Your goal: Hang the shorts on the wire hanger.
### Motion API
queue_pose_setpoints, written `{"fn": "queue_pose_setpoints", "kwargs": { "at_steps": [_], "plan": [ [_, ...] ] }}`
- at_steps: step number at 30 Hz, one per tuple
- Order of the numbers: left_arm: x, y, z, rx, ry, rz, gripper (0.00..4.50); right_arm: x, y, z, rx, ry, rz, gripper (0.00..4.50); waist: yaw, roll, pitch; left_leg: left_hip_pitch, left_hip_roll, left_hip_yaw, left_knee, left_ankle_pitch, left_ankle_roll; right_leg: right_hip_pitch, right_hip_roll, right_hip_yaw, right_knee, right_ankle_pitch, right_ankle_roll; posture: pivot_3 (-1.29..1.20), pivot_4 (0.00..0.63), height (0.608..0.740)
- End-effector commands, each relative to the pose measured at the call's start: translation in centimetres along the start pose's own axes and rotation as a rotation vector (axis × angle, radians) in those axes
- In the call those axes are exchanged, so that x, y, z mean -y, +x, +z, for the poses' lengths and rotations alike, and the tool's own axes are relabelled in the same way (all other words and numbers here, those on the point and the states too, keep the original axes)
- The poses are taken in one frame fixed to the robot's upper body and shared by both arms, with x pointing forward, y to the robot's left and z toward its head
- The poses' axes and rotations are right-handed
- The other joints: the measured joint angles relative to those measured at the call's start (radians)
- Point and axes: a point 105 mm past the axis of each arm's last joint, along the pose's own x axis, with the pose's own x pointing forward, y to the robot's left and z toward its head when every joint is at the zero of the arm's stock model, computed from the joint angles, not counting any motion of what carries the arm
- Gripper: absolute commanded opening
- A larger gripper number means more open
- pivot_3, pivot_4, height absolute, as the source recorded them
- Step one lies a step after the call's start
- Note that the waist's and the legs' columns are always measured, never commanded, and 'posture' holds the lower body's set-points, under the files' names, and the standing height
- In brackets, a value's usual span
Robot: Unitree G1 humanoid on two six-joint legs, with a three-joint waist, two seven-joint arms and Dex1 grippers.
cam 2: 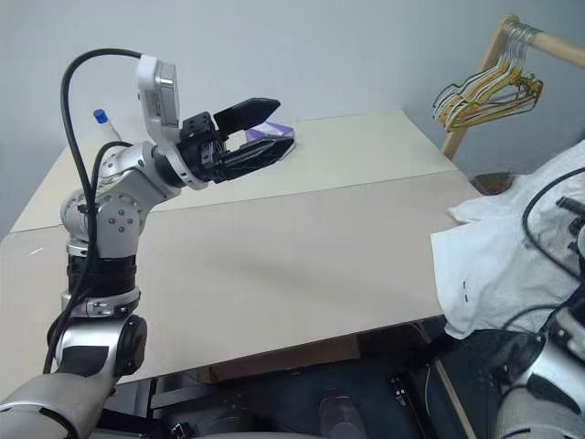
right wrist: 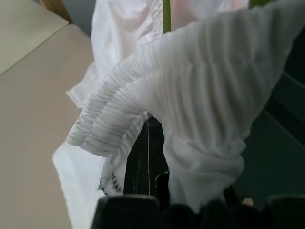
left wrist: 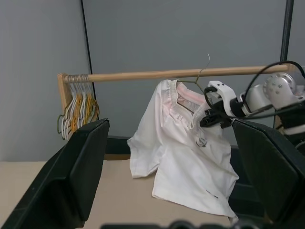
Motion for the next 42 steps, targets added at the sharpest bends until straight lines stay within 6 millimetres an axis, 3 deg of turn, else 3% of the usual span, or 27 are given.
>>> {"fn": "queue_pose_setpoints", "kwargs": {
  "at_steps": [1,6,12,16,20,25,34,37,42],
  "plan": [
    [0.5,-0.1,1.1,0.022,0.055,-0.012,4.44,1.5,0.5,2.5,0.023,0.151,-0.052,0.0,-0.002,0.001,0.0,0.0,0.0,0.0,0.0,0.0,0.0,0.0,0.0,0.0,0.0,0.0,0.0,-0.16,0.012,0.74],
    [1.3,-0.3,0.9,0.009,0.093,-0.035,4.44,3.5,2.3,3.2,0.007,0.238,-0.118,0.0,-0.003,0.002,0.0,-0.001,0.0,0.0,-0.002,0.0,0.0,0.0,0.0,-0.001,-0.003,0.0,0.0,-0.15,0.0,0.74],
    [1.7,-0.6,0.6,0.001,0.1,-0.026,4.44,4.3,4.1,1.8,-0.04,0.215,-0.155,0.0,-0.007,0.003,0.0,0.0,0.0,0.001,-0.002,0.0,0.0,0.001,0.0,0.0,-0.004,0.0,0.0,-0.13,0.0,0.74],
    [2.1,-0.7,0.4,-0.005,0.098,-0.024,4.44,5.2,5.0,0.6,-0.052,0.177,-0.191,0.0,-0.011,0.002,0.0,0.011,0.0,0.001,-0.004,-0.001,0.001,0.014,0.001,-0.001,-0.009,0.0,0.001,-0.12,0.0,0.74],
    [2.2,-0.7,0.3,-0.012,0.104,-0.022,4.44,5.0,5.4,-0.1,-0.069,0.155,-0.183,0.0,-0.012,0.003,0.0,0.011,0.0,0.001,-0.006,-0.001,0.001,0.016,0.0,0.0,-0.016,0.002,0.003,-0.12,0.0,0.74],
    [2.2,-0.7,0.4,-0.012,0.108,-0.016,4.5,3.7,5.2,-0.6,-0.076,0.107,-0.161,1.48,-0.012,0.003,0.0,0.01,0.0,0.001,-0.006,-0.001,0.001,0.016,0.0,0.0,-0.017,0.003,0.004,-0.12,0.0,0.74],
    [1.8,-1.2,0.4,-0.034,0.11,-0.002,4.5,3.4,3.8,1.0,0.087,-0.017,-0.24,4.47,-0.005,0.004,0.0,0.01,0.0,0.001,-0.006,-0.001,0.001,0.015,0.0,0.001,-0.016,0.003,0.004,-0.12,0.0,0.74],
    [1.7,-1.4,0.4,-0.04,0.116,0.007,4.5,3.7,3.2,1.4,0.164,-0.049,-0.3,4.47,-0.004,0.004,-0.001,0.011,0.0,0.001,-0.006,-0.001,0.001,0.015,0.001,0.001,-0.016,0.003,0.004,-0.12,0.0,0.74],
    [1.3,-1.5,0.4,-0.045,0.123,0.028,4.5,4.0,1.4,2.7,0.439,-0.12,-0.449,4.47,0.002,0.005,-0.001,0.01,0.0,0.001,-0.006,-0.001,0.001,0.014,0.0,0.001,-0.015,0.003,0.004,-0.12,0.0,0.74]
  ]
}}
